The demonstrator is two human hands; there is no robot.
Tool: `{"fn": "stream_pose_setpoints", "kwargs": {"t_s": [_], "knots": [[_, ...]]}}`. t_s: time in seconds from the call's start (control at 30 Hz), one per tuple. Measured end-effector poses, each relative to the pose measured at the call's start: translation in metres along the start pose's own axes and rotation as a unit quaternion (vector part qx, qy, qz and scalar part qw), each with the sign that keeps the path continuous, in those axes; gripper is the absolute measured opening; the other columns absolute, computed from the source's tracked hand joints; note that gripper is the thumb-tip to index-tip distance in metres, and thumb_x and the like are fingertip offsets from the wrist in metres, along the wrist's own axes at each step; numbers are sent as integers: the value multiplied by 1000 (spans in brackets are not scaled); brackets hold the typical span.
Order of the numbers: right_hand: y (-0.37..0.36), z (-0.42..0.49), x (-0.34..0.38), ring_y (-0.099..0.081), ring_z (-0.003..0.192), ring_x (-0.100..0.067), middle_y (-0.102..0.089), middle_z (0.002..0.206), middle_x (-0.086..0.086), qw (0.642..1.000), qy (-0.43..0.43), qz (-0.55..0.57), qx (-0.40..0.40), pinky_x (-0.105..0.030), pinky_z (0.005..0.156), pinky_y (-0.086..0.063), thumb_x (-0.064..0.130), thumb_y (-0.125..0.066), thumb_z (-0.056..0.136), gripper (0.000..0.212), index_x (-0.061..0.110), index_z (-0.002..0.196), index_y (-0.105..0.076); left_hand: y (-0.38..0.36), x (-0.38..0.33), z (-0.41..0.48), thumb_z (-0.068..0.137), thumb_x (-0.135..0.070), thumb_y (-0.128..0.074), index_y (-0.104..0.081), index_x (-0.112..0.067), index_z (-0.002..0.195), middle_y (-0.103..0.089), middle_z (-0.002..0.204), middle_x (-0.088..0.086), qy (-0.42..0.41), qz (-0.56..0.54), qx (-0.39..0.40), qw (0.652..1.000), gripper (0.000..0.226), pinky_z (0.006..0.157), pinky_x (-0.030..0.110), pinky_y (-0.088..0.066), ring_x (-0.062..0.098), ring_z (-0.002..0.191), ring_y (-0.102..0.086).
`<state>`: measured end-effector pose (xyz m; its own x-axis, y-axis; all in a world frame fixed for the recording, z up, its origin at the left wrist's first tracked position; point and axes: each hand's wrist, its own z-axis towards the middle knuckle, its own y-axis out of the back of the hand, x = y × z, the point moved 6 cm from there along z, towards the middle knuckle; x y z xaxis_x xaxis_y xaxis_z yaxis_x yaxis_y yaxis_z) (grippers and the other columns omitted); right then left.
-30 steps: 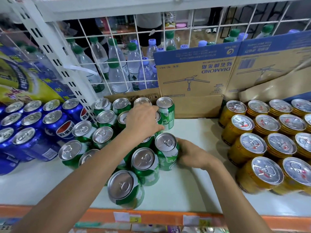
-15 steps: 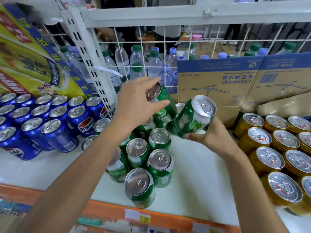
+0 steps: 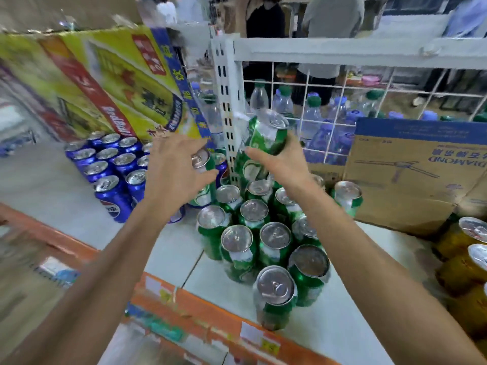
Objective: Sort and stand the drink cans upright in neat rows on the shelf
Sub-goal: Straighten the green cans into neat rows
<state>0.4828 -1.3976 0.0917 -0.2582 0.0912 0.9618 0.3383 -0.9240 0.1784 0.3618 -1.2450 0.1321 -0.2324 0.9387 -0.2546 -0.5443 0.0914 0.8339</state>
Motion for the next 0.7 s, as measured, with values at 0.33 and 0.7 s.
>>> {"fn": "stream_pose_setpoints", "kwargs": {"t_s": [0.33, 0.7], "knots": [[-71, 38, -15, -45, 106, -12, -48, 122, -1, 982, 85, -164, 40, -21, 86, -37, 19, -85, 63, 81, 11, 128, -37, -58, 42, -14, 69, -37, -80, -66, -17, 111, -65, 105, 7, 61, 4, 114, 992, 49, 78, 31, -36, 27, 102, -57], [-110, 44, -38, -48, 111, -38, -44, 122, -17, 884, 17, -446, 137, -39, 84, -46, 20, -69, 72, 65, 15, 129, -38, -93, 64, -8, 77, -37, -72, -67, -24, 115, -66, 119, -1, 112, -58, 201, 971, 40, 86, 28, -41, 20, 112, -57]]}}
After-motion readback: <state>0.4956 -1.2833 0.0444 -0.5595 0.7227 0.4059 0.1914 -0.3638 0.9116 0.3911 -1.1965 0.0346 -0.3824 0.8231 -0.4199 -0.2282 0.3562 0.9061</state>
